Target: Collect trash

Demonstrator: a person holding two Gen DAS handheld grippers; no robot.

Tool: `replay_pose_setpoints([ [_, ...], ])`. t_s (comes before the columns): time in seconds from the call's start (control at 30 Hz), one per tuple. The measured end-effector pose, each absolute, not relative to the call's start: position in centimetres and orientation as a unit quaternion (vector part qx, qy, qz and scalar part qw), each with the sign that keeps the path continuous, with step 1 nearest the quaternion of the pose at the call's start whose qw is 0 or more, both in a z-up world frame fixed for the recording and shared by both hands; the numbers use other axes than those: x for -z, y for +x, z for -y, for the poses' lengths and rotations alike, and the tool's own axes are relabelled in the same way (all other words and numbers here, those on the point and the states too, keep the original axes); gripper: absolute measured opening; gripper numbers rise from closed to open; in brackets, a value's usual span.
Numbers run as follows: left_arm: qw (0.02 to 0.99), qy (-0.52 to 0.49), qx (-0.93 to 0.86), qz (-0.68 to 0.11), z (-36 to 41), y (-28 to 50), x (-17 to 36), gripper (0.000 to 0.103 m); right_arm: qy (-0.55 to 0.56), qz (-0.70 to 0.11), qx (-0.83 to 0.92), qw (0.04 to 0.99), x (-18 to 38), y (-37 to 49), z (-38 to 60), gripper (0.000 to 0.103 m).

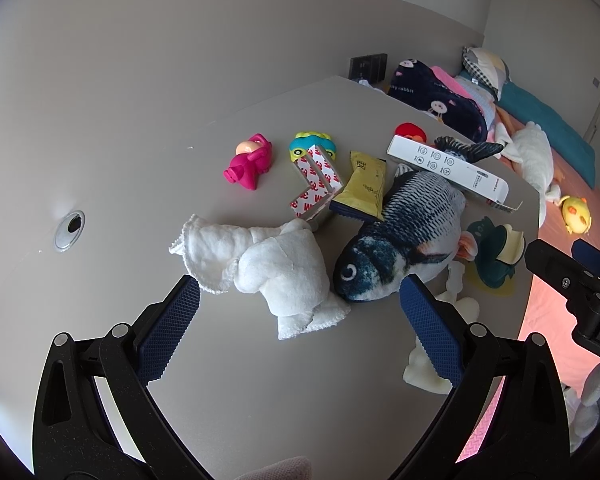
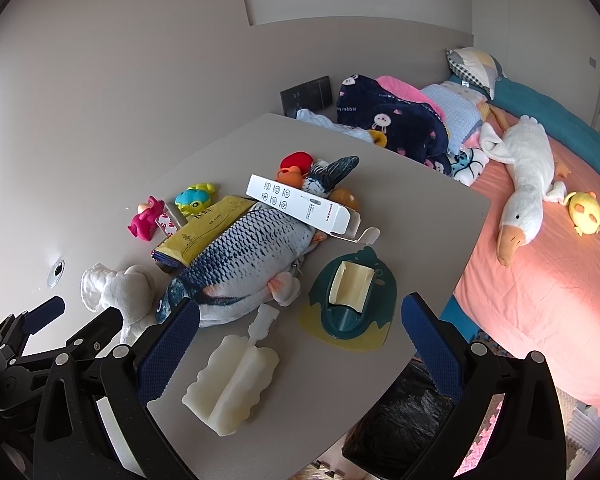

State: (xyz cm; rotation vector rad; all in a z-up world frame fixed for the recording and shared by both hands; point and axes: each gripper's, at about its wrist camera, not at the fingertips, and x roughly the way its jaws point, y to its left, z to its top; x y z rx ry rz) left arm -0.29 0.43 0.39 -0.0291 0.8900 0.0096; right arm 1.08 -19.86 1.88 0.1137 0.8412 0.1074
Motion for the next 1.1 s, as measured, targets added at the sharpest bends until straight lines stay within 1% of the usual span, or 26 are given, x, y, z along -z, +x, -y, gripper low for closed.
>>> replay_pose_setpoints([
  [0.3,0.905,-0.022,0.006,-0.425,-1.1,-0.4,0.2,0.097,0.070,-0.416,-0.044,0.906,-0.2,0.4,21.1,0.100],
  [0.7,0.896,-0.047,-0.023,-0.440,-3.1,1.2,1.6,0.097,0.087,-0.441,-0.018,0.893,1.3,2.8,22.3,0.100],
  [0.77,0.894,-0.045,-0.029,-0.445,-3.3,1.7,2.0,0.097,0.088,-0.445,-0.015,0.891,1.8,3.4,22.4,0.097],
  [1.0,0.883,-0.052,-0.037,-0.465,-4.0,3.5,3.8,0.097,0.092,-0.467,-0.005,0.880,4.0,5.7,22.6,0.094],
  [1.1,0.882,-0.068,-0.021,-0.465,-4.2,3.8,4.3,0.097,0.089,-0.473,-0.001,0.876,4.8,6.5,22.6,0.090],
])
